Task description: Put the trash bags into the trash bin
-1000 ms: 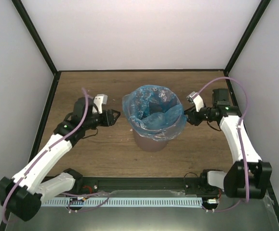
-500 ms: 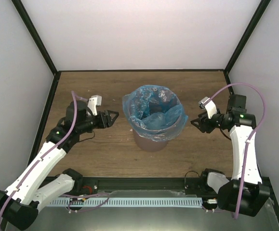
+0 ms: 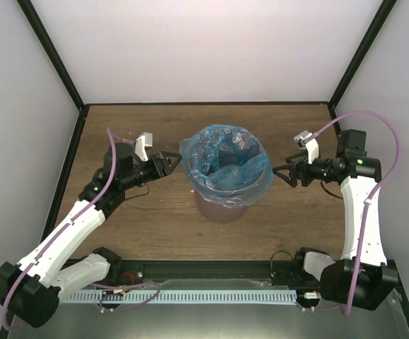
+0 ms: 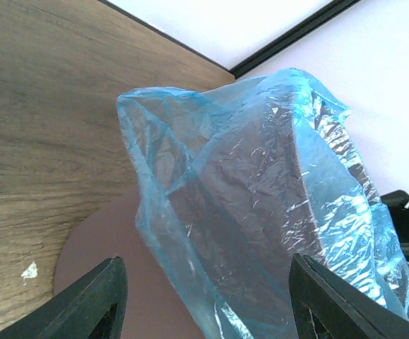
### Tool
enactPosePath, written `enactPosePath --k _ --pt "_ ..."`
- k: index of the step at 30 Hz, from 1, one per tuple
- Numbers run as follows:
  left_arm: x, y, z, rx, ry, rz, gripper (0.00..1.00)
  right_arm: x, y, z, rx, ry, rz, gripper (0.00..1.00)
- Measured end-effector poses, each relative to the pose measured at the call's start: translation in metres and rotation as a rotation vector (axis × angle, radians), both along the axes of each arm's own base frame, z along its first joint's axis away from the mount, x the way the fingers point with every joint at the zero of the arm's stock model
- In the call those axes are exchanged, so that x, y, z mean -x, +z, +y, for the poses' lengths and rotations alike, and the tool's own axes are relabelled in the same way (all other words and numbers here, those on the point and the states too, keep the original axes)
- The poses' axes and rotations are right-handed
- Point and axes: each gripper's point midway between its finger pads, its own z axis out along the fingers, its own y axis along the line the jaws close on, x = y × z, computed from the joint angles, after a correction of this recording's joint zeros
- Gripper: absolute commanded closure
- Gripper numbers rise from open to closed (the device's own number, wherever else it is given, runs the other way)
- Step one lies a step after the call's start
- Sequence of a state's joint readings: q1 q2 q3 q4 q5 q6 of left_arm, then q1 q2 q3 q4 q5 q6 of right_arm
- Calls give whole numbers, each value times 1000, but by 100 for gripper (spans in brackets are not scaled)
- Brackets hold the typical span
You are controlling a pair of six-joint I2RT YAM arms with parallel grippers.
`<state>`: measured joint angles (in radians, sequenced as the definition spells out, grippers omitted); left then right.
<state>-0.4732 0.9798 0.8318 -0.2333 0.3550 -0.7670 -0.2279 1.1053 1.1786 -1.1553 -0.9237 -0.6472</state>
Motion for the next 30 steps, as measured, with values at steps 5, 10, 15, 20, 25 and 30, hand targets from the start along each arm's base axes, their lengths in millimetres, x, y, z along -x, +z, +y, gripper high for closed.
enactPosePath --k 5,10,15,20,25,30 --pt "-1 -4 -9 16 -23 12 41 -2 2 5 -61 14 18 25" --pt "4 -19 -23 2 -66 43 51 -1 -12 18 -69 59 40 32" --pt "13 -45 -37 -32 -100 80 70 2 -37 31 -48 92 84 47" --pt "26 -77 -42 -61 -115 133 77 -10 -49 30 -43 81 108 50" --pt "30 -100 -39 -80 -106 165 77 -19 -62 30 -48 77 116 50" --pt "28 -109 -36 -89 -88 160 77 -22 -78 37 -55 93 129 50"
